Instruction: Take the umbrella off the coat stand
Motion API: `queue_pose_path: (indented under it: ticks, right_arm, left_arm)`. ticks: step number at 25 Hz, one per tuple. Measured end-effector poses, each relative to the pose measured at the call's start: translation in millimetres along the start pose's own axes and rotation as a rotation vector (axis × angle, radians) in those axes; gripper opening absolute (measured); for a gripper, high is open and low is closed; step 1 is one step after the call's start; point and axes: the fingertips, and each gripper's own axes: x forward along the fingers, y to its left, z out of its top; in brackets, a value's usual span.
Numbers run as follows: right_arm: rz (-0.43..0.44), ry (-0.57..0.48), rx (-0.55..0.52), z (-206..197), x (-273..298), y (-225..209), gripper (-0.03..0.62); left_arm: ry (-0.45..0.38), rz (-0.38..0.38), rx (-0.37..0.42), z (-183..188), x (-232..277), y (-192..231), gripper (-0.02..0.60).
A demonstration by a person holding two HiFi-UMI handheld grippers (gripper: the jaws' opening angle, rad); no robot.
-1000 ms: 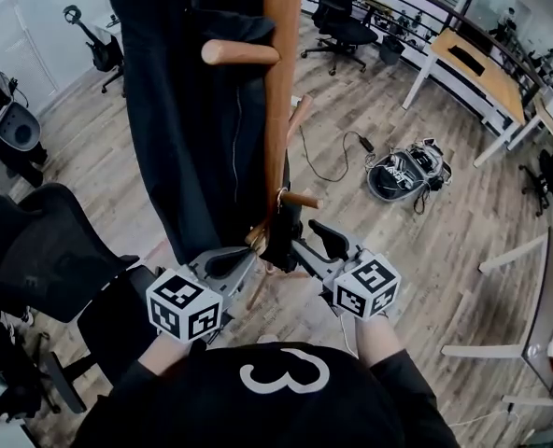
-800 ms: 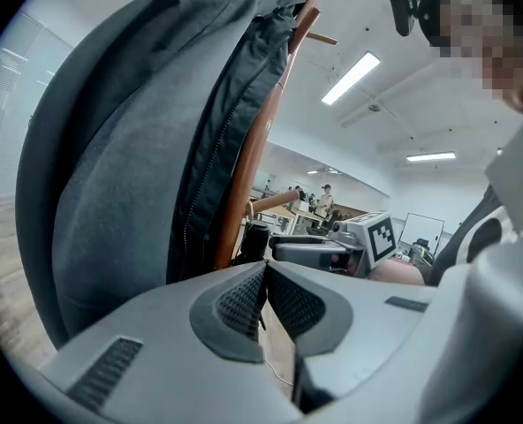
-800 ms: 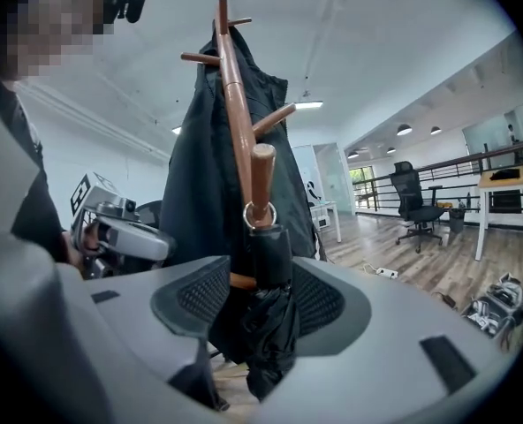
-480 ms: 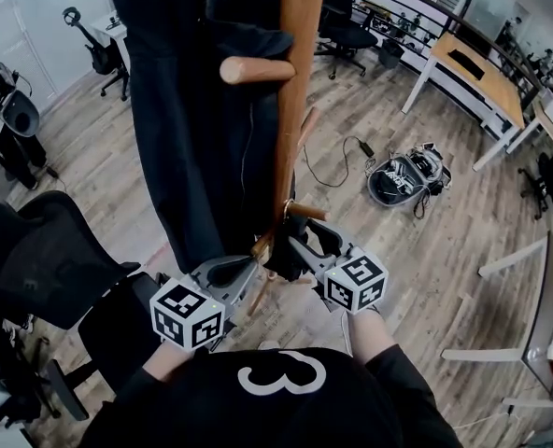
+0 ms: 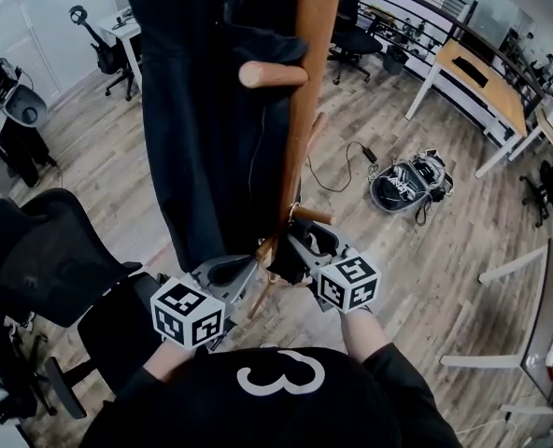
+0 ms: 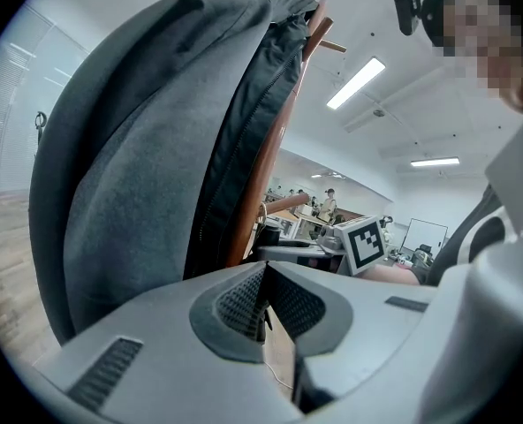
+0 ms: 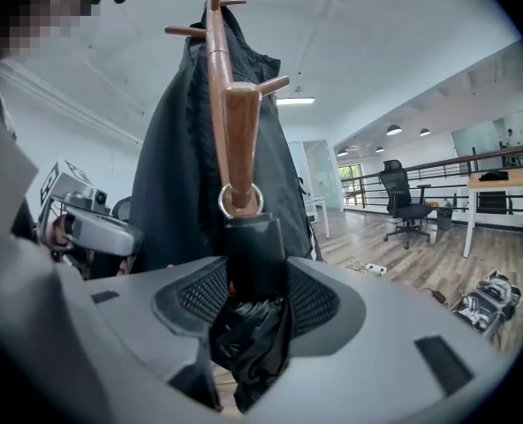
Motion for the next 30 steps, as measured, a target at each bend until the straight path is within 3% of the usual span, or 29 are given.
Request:
queue_pose_path:
  ticks: [30]
  right_arm:
    - [0.004, -0.011, -0.009, 6.0, -16.5, 2.9, 0.204]
  left_arm:
    - [-0.013, -0.001, 0.009, 8.7, -8.0, -15.9, 0.017]
